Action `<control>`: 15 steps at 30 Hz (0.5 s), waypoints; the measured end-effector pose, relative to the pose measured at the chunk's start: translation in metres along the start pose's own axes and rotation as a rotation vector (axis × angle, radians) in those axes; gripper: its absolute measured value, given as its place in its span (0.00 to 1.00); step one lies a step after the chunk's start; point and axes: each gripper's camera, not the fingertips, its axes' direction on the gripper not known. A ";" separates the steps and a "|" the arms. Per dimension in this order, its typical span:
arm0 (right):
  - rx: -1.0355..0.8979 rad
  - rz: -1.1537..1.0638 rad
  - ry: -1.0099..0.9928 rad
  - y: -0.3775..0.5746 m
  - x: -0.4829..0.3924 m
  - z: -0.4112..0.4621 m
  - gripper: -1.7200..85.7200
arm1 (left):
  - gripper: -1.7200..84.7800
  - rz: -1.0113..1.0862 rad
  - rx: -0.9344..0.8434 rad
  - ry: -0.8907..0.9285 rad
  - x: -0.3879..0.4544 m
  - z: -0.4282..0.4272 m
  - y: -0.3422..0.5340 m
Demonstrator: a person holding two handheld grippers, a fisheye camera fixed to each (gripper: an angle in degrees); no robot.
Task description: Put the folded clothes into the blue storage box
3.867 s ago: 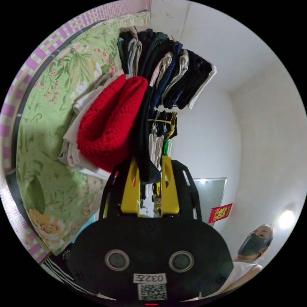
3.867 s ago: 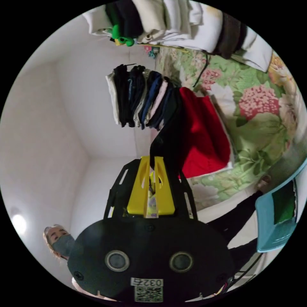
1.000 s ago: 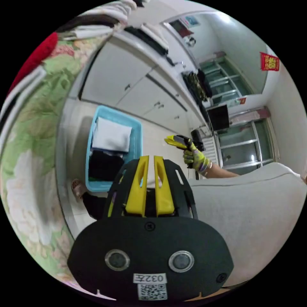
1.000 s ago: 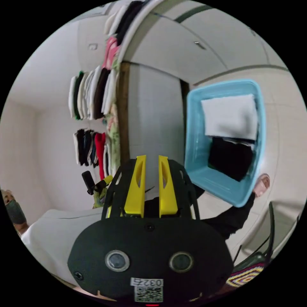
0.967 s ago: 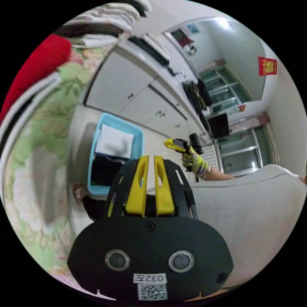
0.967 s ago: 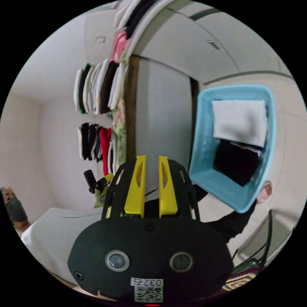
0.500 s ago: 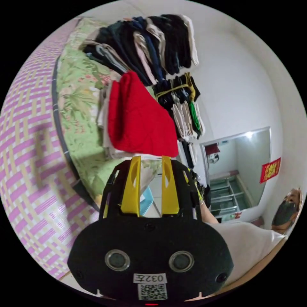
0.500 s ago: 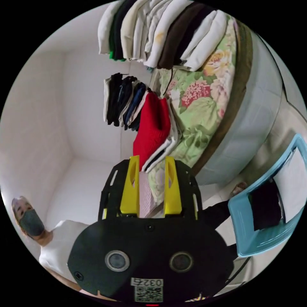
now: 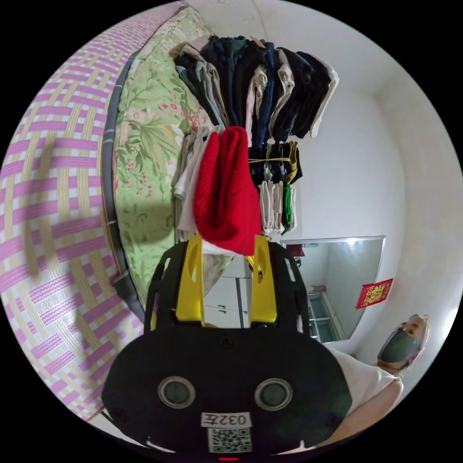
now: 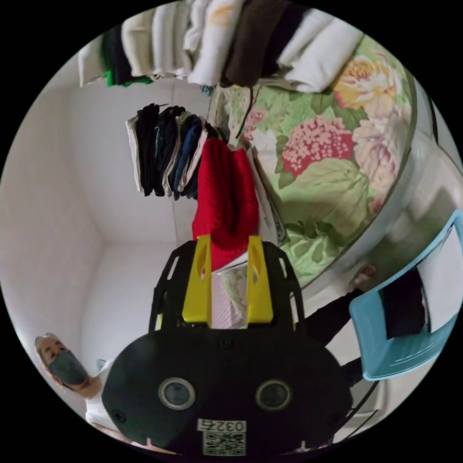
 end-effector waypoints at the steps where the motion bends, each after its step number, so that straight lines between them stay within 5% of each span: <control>1: 0.007 -0.021 0.020 0.000 -0.005 0.001 0.14 | 0.15 0.003 0.006 0.000 0.001 -0.001 -0.001; 15: -0.077 -0.036 0.049 -0.011 -0.029 0.035 0.17 | 0.14 -0.031 -0.088 -0.092 0.005 0.001 -0.030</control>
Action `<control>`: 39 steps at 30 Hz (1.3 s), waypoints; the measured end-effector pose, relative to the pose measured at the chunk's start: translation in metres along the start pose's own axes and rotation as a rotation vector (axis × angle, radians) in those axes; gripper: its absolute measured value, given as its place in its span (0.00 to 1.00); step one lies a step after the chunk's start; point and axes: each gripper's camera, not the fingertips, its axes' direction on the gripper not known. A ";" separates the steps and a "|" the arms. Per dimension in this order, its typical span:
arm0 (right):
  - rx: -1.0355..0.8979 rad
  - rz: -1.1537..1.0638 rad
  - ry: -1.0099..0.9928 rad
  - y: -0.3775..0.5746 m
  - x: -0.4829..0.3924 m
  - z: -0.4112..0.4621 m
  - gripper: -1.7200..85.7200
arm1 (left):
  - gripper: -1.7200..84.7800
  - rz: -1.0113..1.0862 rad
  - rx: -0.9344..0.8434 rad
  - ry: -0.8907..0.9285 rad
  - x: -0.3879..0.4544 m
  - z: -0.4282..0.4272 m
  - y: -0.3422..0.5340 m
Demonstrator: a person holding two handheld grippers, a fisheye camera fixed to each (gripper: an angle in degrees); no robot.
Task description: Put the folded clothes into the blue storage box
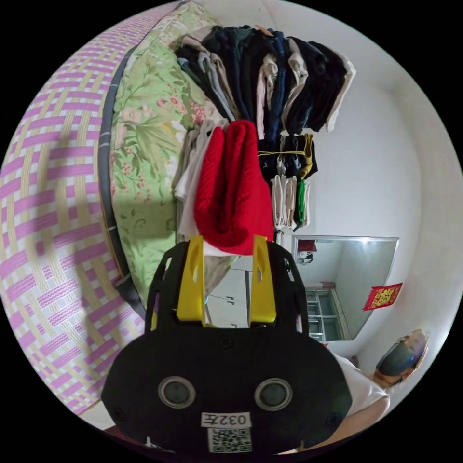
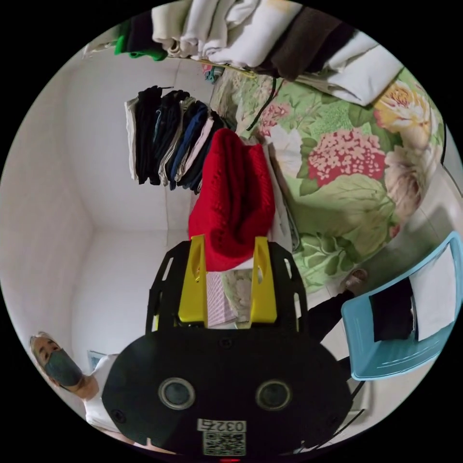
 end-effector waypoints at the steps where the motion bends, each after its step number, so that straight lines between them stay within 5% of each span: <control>1: -0.002 -0.001 0.006 0.000 -0.001 0.001 0.17 | 0.14 0.003 -0.005 -0.001 0.000 0.001 -0.001; 14: -0.029 -0.026 0.151 0.001 -0.024 -0.009 0.12 | 0.09 0.090 -0.056 -0.046 0.039 0.013 -0.038; 25: 0.180 -0.123 -0.104 0.068 -0.027 -0.103 0.11 | 0.07 0.327 -0.134 0.203 0.126 0.055 -0.048; 32: 0.388 -0.122 -0.101 0.172 0.003 -0.200 0.11 | 0.07 0.444 -0.409 0.321 0.190 0.159 -0.034; 39: 0.587 0.057 0.041 0.293 0.066 -0.256 0.11 | 0.07 0.444 -0.831 0.223 0.203 0.306 0.018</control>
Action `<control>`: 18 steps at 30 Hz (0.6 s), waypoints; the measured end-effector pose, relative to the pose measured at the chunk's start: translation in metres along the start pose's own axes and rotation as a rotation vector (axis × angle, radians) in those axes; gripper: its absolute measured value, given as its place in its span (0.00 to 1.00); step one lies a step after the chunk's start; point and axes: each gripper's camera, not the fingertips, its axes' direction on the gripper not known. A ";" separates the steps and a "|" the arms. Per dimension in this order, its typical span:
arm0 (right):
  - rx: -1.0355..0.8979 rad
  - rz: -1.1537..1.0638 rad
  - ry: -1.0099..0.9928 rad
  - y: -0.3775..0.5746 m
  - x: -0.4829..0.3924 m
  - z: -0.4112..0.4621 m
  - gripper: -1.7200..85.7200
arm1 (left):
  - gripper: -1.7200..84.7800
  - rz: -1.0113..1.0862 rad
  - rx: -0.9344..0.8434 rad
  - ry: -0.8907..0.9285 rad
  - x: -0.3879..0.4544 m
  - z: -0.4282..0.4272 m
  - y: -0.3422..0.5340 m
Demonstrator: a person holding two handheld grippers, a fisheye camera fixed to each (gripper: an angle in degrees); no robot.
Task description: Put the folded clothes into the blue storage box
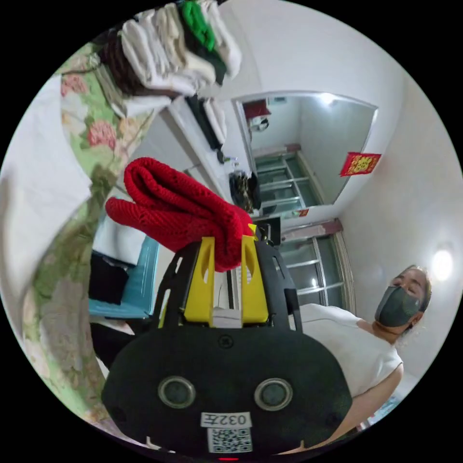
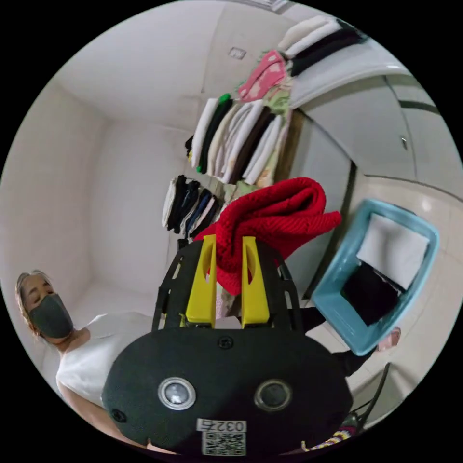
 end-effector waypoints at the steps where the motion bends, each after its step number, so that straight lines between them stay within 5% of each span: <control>1: 0.014 0.027 0.014 0.006 0.009 -0.006 0.11 | 0.07 -0.010 -0.035 -0.010 -0.004 0.012 -0.004; 9: 0.172 0.373 0.105 0.087 0.123 -0.039 0.11 | 0.07 -0.114 -0.456 -0.206 -0.067 0.151 -0.027; 18: 0.215 0.467 0.294 0.135 0.178 -0.028 0.13 | 0.09 -0.003 -0.627 -0.468 -0.094 0.207 -0.016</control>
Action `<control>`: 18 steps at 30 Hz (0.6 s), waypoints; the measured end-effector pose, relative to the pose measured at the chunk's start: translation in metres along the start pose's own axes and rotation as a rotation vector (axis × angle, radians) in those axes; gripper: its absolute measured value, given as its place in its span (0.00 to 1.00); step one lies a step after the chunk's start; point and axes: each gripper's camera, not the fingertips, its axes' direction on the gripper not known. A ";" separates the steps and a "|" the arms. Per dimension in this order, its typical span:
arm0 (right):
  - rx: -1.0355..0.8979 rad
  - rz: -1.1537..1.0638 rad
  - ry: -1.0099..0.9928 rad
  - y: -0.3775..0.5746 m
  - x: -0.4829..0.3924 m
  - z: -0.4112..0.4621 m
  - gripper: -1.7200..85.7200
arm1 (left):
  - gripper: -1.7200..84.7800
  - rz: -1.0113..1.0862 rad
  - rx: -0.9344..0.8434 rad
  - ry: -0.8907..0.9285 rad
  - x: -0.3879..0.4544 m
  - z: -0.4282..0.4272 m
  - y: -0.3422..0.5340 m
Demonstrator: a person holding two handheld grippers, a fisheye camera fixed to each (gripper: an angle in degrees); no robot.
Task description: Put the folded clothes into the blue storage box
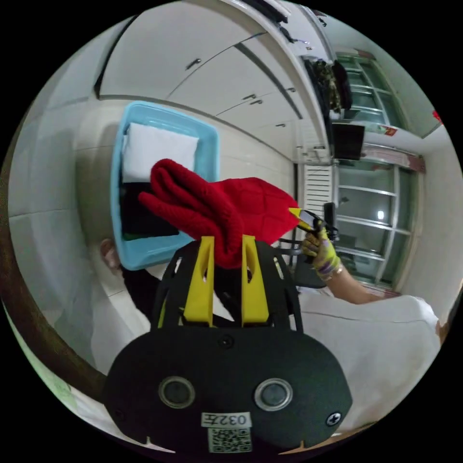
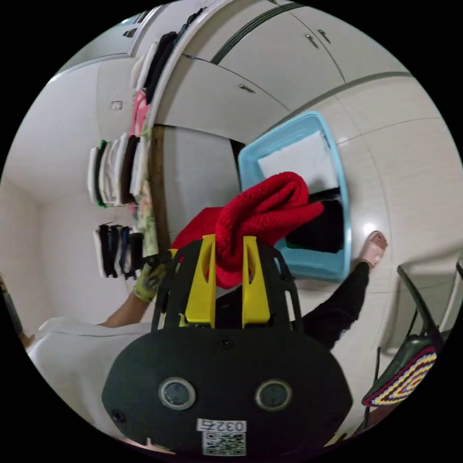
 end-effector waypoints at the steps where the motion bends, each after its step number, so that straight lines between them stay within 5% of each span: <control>1: 0.002 0.021 0.044 0.002 0.007 0.004 0.13 | 0.09 -0.003 -0.003 -0.064 -0.004 0.005 0.001; 3: -0.121 0.234 0.122 0.009 0.048 0.025 0.17 | 0.10 -0.120 -0.128 -0.275 -0.032 0.033 0.003; 6: -0.086 0.354 0.064 0.028 0.069 0.027 0.16 | 0.07 -0.191 -0.143 -0.270 -0.051 0.041 0.021; 18: -0.164 0.024 -0.012 0.002 -0.002 0.046 0.12 | 0.04 -0.074 0.292 0.016 -0.001 -0.009 0.108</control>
